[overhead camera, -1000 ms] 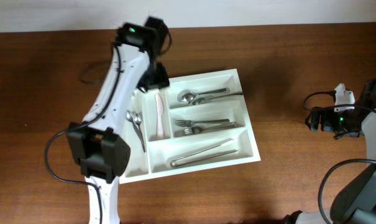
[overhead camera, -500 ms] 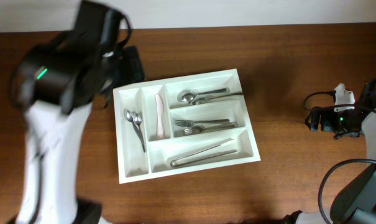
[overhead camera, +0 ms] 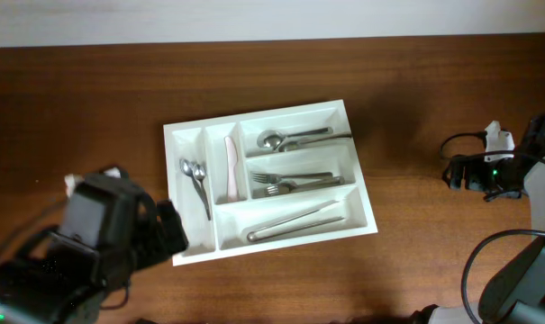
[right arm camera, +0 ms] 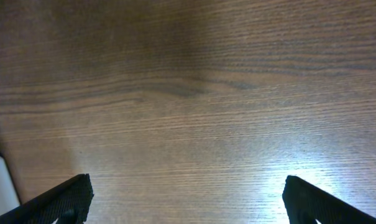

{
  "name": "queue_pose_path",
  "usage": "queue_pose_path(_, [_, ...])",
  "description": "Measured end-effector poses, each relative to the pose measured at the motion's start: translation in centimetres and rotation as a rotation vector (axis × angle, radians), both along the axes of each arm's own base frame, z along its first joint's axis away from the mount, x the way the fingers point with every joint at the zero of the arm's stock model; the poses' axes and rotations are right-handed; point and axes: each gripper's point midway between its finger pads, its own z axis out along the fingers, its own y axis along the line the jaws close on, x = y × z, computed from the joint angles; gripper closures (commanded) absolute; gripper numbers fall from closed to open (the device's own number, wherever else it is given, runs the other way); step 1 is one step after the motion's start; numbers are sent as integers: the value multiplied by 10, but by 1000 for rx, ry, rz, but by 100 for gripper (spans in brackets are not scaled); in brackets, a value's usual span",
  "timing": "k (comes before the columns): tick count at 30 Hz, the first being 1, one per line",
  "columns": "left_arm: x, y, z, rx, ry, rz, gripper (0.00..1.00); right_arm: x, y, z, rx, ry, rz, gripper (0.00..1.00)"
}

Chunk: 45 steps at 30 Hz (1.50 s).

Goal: Pack container

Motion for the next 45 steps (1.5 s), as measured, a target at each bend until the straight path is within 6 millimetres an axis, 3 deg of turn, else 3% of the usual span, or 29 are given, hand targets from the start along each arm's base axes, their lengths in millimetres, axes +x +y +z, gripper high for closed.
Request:
queue_pose_path(5, [-20,2,-41,-47,103,90,1,0,0,0,-1,-1,0,1])
queue_pose_path(12, [-24,-2,-57,-68,166,135,1,0,0,0,-1,0,0,1])
queue_pose_path(20, [32,0,-54,-18,-52,141,1,0,0,0,-1,0,0,1])
queue_pose_path(29, [87,-30,-86,98,-238,-194,1,0,0,0,-1,-1,-1,1])
queue_pose_path(32, [94,-40,-80,110,-342,-305,1,0,0,0,-1,-1,0,1])
queue_pose_path(36, [92,-46,-58,117,-531,-389,1,0,0,0,-1,-1,0,1])
queue_pose_path(45, [71,-22,-23,164,-914,-388,1,0,0,0,0,-1,-1,1])
